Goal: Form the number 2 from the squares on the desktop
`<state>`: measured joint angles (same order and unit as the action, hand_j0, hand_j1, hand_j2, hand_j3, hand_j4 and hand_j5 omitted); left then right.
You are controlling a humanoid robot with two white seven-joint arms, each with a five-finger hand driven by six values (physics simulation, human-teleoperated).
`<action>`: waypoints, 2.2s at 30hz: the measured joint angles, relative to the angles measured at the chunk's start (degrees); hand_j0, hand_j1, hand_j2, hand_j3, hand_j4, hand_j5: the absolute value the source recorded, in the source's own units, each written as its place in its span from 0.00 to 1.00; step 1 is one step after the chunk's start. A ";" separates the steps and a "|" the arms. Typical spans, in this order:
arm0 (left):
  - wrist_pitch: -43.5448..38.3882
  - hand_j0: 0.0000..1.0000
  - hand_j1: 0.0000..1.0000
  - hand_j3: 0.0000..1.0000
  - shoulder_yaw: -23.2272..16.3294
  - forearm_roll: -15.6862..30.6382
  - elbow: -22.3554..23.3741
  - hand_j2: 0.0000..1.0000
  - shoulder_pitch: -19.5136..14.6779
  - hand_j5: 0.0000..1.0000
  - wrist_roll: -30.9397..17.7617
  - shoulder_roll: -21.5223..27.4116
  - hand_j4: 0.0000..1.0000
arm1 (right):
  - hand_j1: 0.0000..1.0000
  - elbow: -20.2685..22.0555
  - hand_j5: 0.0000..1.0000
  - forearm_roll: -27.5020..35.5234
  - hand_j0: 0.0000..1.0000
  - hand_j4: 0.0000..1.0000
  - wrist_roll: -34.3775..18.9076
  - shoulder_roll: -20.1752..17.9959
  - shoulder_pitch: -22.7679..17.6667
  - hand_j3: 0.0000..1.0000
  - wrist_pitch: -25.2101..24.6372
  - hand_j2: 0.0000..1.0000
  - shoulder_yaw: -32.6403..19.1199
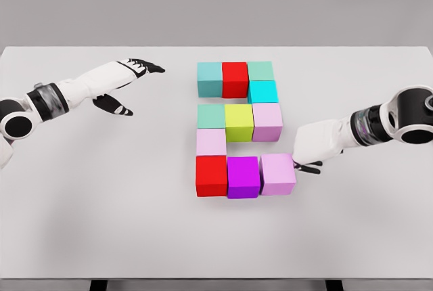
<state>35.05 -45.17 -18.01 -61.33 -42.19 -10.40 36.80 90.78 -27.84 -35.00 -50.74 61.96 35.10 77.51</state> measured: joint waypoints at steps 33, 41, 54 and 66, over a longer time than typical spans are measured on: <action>0.00 1.00 1.00 1.00 0.28 0.30 -0.18 1.00 0.18 1.00 -0.34 0.23 1.00 | 0.13 -0.42 0.13 -0.26 0.13 0.13 0.00 -0.55 -0.35 0.13 0.00 0.13 1.56; 0.00 1.00 1.00 1.00 0.27 0.30 -0.18 1.00 0.26 1.00 -0.35 0.33 1.00 | 0.13 -0.14 0.13 -0.19 0.13 0.13 0.00 -0.42 -0.18 0.13 0.00 0.13 1.66; 0.00 1.00 1.00 1.00 0.27 0.30 -0.18 1.00 0.26 1.00 -0.35 0.35 1.00 | 0.14 0.58 0.14 -0.10 0.14 0.14 0.00 -0.17 0.00 0.14 0.00 0.14 1.63; 0.00 1.00 1.00 1.00 0.27 0.30 -0.11 1.00 0.26 1.00 -0.35 0.43 1.00 | 0.14 0.99 0.14 -0.02 0.14 0.14 0.00 -0.13 0.09 0.14 0.00 0.14 1.58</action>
<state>35.05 -44.90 -17.70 -61.43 -41.92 -10.75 37.23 91.77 -27.86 -35.00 -50.86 62.05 35.10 79.09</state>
